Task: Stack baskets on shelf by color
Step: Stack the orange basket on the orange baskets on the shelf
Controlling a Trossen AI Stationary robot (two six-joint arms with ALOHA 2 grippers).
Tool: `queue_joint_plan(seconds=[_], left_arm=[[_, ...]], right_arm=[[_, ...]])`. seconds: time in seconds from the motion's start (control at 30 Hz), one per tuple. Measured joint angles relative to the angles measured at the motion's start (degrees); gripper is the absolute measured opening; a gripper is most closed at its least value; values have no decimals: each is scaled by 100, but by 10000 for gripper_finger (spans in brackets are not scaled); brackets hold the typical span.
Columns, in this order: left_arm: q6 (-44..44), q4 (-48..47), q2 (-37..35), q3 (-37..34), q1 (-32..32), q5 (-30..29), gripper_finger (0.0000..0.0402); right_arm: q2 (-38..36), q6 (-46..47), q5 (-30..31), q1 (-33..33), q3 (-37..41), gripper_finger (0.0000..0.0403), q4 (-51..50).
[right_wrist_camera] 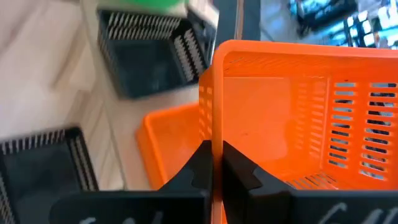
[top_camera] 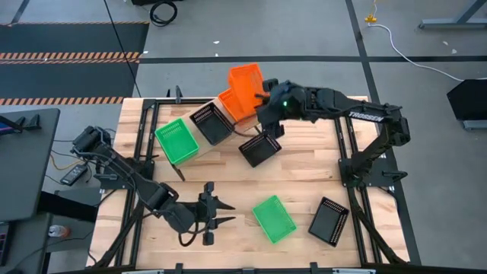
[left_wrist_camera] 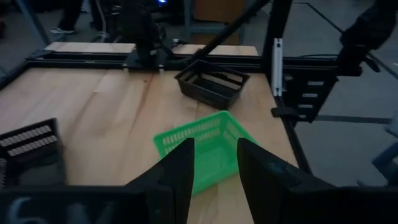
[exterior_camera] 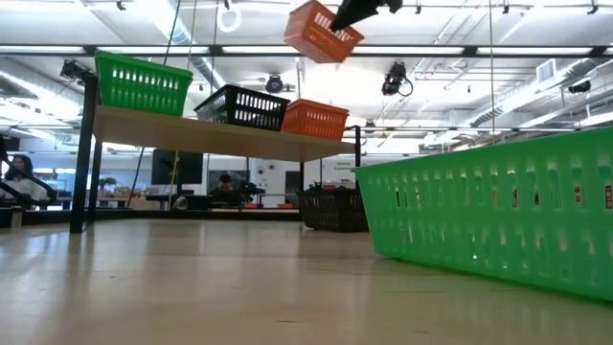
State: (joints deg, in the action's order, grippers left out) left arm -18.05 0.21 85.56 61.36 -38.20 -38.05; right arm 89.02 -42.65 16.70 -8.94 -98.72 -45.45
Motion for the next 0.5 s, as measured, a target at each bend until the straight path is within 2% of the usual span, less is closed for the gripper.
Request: queue_joint_plan(seconds=[0.13,0.2,0.5], left_arm=[[-85,-3,3,0,-70,-389,128],[-213,43,70,0,-72,-546,128],[-619,102,457,-4,-81,-681,128]], right_arm=[[0,-134,-956,-334,79,17,307],[2,-138,-1200,-451,134,18,312],[-1,-704,-1256,-770,910,18,577]])
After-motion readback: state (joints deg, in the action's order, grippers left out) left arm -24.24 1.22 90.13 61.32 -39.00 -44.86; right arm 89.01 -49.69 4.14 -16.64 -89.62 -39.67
